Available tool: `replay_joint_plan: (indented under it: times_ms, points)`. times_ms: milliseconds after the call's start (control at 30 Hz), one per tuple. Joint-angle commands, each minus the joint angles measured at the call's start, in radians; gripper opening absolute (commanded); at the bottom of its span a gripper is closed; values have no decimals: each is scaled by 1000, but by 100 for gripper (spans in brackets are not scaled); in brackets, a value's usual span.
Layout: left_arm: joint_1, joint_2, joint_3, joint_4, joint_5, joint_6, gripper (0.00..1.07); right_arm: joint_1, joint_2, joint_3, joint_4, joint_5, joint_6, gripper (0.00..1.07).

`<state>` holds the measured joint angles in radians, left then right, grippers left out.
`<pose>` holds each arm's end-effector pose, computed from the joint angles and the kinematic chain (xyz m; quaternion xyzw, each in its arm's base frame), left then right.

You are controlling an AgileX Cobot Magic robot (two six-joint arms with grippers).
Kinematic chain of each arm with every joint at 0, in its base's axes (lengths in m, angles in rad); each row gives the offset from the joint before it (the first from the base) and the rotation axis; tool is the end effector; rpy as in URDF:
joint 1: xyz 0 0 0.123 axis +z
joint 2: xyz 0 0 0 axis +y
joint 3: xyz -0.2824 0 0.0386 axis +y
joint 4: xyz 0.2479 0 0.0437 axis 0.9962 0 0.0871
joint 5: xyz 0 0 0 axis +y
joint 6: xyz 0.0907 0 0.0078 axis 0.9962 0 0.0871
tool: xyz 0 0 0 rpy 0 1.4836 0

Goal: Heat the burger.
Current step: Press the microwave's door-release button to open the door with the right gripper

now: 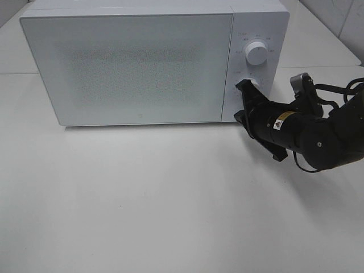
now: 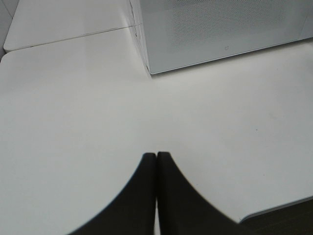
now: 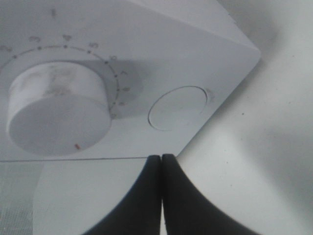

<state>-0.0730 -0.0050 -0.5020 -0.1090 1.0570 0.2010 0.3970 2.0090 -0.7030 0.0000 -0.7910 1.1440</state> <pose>-0.0066 -0.0082 0.2784 0.1181 0.8409 -0.0207 0.5277 0.3178 0.1332 0.0966 0.3069 0.7831 0.3767 0.3881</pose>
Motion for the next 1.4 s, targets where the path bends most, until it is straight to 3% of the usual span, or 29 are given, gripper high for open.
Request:
replay_joint_plan:
  times_ms: [33, 100, 567, 733, 1400]
  points:
    - [1, -20, 3, -8, -15, -10, 0, -2, 7, -21, 27, 1, 2, 0]
    - [1, -20, 3, -8, -15, -10, 0, -2, 28, -40, 90, 7, 2, 0]
    - [1, -20, 3, -7, -15, -10, 0, -13, 76, -104, 122, 3, -9, 0]
    - [1, -20, 3, -7, -15, -10, 0, -13, 76, -106, 205, -23, -40, 0]
    - [1, -20, 3, -7, -15, -10, 0, -13, 76, -159, 159, -69, -1, 0]
